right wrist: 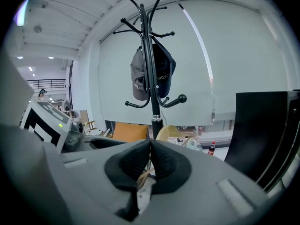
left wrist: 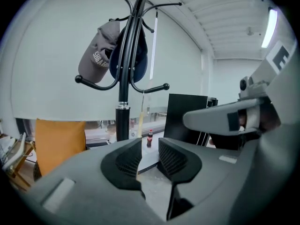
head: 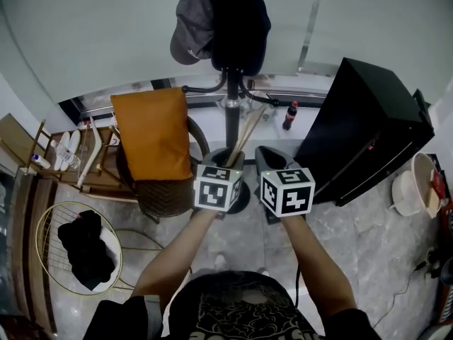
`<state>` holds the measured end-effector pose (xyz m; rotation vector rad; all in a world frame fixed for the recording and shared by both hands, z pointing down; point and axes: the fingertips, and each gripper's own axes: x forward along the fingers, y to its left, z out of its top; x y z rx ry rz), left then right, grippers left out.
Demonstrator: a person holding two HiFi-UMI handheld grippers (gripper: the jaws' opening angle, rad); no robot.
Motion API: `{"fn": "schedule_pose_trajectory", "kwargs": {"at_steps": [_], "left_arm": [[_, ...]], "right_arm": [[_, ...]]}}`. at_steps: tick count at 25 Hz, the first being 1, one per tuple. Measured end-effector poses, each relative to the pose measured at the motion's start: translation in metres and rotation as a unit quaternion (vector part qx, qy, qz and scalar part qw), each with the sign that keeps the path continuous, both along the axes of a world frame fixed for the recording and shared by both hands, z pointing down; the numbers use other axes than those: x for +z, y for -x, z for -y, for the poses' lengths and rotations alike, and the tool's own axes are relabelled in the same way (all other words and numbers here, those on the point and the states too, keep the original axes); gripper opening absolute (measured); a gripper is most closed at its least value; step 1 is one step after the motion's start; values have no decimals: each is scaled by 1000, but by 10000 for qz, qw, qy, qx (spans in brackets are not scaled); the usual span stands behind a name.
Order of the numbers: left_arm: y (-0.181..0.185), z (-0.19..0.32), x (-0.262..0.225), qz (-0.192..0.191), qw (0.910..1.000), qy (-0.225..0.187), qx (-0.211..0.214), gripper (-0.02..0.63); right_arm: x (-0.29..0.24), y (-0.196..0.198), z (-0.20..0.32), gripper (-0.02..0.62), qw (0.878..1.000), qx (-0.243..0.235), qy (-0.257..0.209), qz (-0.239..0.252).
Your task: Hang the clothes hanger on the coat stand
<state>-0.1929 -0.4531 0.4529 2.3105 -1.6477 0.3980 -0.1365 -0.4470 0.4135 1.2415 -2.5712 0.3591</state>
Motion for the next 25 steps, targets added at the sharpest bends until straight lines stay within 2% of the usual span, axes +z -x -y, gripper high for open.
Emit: {"fn": "schedule_pose_trajectory", "kwargs": {"at_steps": [8, 15, 25], "left_arm": [[-27, -12, -38, -153, 9991, -362, -130, 109], [-46, -23, -57, -179, 9979, -539, -327, 58], [-64, -37, -63, -33, 9970, -564, -538, 6]], "right_arm": [[-11, -20, -3, 2, 9996, -263, -56, 64], [-21, -34, -10, 2, 9979, -620, -153, 61], [-25, -39, -26, 0, 9924, -1200, -281, 61]]}}
